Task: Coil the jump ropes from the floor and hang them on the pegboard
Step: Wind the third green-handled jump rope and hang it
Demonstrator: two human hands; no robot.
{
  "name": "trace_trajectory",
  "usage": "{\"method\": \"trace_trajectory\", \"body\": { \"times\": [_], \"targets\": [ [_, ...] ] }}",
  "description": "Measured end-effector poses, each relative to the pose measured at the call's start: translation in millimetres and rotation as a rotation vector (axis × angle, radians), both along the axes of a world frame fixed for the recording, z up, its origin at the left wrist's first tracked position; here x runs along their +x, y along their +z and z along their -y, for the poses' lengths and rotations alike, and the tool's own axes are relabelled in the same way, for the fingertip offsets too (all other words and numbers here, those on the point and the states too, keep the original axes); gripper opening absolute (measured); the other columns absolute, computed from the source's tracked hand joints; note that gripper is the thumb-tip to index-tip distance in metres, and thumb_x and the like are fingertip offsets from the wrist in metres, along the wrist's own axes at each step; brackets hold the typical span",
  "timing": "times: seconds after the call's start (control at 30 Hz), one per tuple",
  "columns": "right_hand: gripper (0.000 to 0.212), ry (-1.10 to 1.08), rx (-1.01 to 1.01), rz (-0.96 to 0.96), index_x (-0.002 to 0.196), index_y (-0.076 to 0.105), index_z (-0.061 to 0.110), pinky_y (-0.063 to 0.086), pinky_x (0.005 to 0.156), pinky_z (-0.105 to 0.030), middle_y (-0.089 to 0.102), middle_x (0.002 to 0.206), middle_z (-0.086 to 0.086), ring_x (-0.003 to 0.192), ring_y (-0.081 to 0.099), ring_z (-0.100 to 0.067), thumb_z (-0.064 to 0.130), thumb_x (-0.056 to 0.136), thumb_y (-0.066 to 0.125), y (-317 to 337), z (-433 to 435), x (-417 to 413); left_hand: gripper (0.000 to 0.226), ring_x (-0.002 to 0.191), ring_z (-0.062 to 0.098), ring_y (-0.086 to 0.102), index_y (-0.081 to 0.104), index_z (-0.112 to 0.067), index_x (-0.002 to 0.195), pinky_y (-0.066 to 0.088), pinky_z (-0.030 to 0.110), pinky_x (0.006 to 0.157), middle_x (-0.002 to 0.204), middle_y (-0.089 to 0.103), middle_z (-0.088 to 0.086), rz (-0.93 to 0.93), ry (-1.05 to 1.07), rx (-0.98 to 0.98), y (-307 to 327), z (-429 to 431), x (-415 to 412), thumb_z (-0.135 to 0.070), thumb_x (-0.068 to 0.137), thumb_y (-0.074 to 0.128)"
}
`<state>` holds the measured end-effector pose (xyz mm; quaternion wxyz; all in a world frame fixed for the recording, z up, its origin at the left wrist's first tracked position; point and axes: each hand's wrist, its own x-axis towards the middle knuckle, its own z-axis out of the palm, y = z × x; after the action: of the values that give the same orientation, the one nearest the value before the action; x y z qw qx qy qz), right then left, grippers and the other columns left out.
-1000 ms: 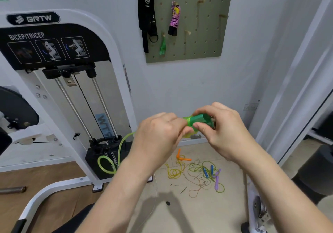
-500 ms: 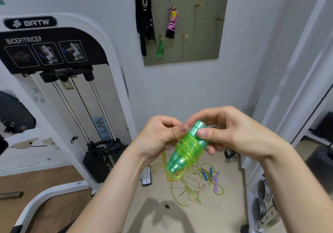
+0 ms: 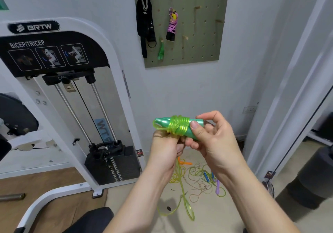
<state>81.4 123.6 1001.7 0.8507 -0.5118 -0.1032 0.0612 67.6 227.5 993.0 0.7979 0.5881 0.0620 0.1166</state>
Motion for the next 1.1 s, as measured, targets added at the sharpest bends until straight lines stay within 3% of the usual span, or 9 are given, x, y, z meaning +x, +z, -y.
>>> {"method": "trace_trajectory", "body": {
  "times": [0.13, 0.23, 0.3, 0.37, 0.53, 0.73, 0.87, 1.0, 1.1],
  "targets": [
    [0.018, -0.259, -0.157, 0.118, 0.094, 0.048, 0.012, 0.046, 0.046, -0.022, 0.055, 0.079, -0.011, 0.045, 0.054, -0.013, -0.003, 0.091, 0.059, -4.0, -3.4, 1.9, 0.029, 0.046, 0.005, 0.042, 0.061, -0.007, 0.078, 0.033, 0.013, 0.044, 0.051, 0.054, -0.008, 0.009, -0.021, 0.205, -1.6, 5.9, -9.4, 0.001, 0.097, 0.041],
    [0.023, -0.377, -0.273, 0.226, 0.090, 0.048, 0.017, 0.049, 0.050, -0.026, 0.055, 0.081, -0.004, 0.048, 0.059, -0.014, 0.000, 0.089, 0.063, -9.2, -0.1, 9.7, 0.019, 0.053, 0.003, 0.041, 0.067, -0.015, 0.085, 0.033, 0.021, 0.051, 0.054, 0.053, -0.013, 0.065, -0.006, 0.665, -12.4, -1.1, -14.9, -0.015, 0.096, 0.052],
    [0.023, -0.466, -0.484, 0.364, 0.090, 0.049, 0.020, 0.050, 0.061, -0.030, 0.055, 0.079, 0.006, 0.060, 0.059, -0.015, 0.007, 0.087, 0.067, -16.3, 3.1, 11.2, 0.014, 0.054, 0.009, 0.044, 0.067, -0.020, 0.084, 0.039, 0.030, 0.054, 0.057, 0.054, -0.006, 0.136, 0.088, 1.032, -17.0, -9.2, -17.7, -0.026, 0.091, 0.056],
    [0.022, -0.521, -0.661, 0.462, 0.092, 0.049, 0.018, 0.044, 0.065, -0.020, 0.055, 0.078, 0.011, 0.068, 0.054, -0.005, 0.009, 0.086, 0.069, -21.8, 6.5, 11.4, 0.015, 0.057, 0.014, 0.050, 0.064, -0.022, 0.078, 0.044, 0.033, 0.053, 0.059, 0.055, -0.005, 0.242, 0.185, 1.356, -11.2, -12.1, -23.3, -0.031, 0.087, 0.056],
    [0.019, -0.452, -0.776, 0.584, 0.091, 0.052, 0.019, 0.041, 0.063, -0.016, 0.060, 0.084, 0.006, 0.073, 0.056, -0.005, 0.012, 0.087, 0.068, -19.8, 12.2, 13.3, 0.021, 0.057, 0.020, 0.058, 0.069, -0.020, 0.075, 0.041, 0.026, 0.046, 0.064, 0.060, -0.005, 0.461, 0.271, 1.624, 7.8, -27.6, -22.6, -0.035, 0.084, 0.056],
    [0.016, -0.277, -0.890, 0.678, 0.092, 0.056, 0.020, 0.042, 0.061, -0.016, 0.058, 0.078, 0.008, 0.067, 0.053, -0.007, 0.013, 0.086, 0.069, -12.9, 21.7, 11.3, 0.036, 0.057, 0.020, 0.053, 0.067, -0.021, 0.070, 0.042, 0.027, 0.042, 0.061, 0.056, -0.005, 0.554, 0.269, 1.767, 26.9, -43.0, -17.0, -0.051, 0.082, 0.051],
    [0.016, -0.013, -0.801, 0.589, 0.091, 0.057, 0.026, 0.049, 0.049, -0.036, 0.058, 0.080, -0.003, 0.054, 0.055, -0.026, 0.013, 0.090, 0.066, -2.3, 29.6, 5.3, 0.036, 0.067, 0.015, 0.059, 0.075, -0.028, 0.083, 0.042, 0.024, 0.049, 0.072, 0.063, -0.009, 0.528, 0.150, 1.723, 37.8, -49.9, -13.0, -0.056, 0.078, 0.054],
    [0.005, 0.215, -0.694, 0.541, 0.096, 0.061, 0.013, 0.043, 0.048, -0.028, 0.059, 0.080, -0.010, 0.049, 0.052, -0.018, 0.012, 0.092, 0.063, 16.6, 41.6, 6.1, 0.015, 0.074, 0.003, 0.062, 0.076, -0.031, 0.081, 0.047, 0.027, 0.066, 0.077, 0.069, -0.012, 0.305, -0.142, 1.238, 44.9, -48.9, -13.2, -0.045, 0.076, 0.071],
    [0.016, 0.286, -0.573, 0.491, 0.097, 0.063, 0.007, 0.041, 0.047, -0.022, 0.057, 0.078, -0.018, 0.048, 0.049, -0.015, 0.022, 0.091, 0.063, 26.6, 43.4, 3.2, 0.010, 0.066, 0.006, 0.061, 0.072, -0.024, 0.070, 0.048, 0.024, 0.068, 0.067, 0.069, -0.005, 0.205, -0.280, 0.952, 47.7, -45.2, -14.5, -0.029, 0.078, 0.072]
  ]
}}
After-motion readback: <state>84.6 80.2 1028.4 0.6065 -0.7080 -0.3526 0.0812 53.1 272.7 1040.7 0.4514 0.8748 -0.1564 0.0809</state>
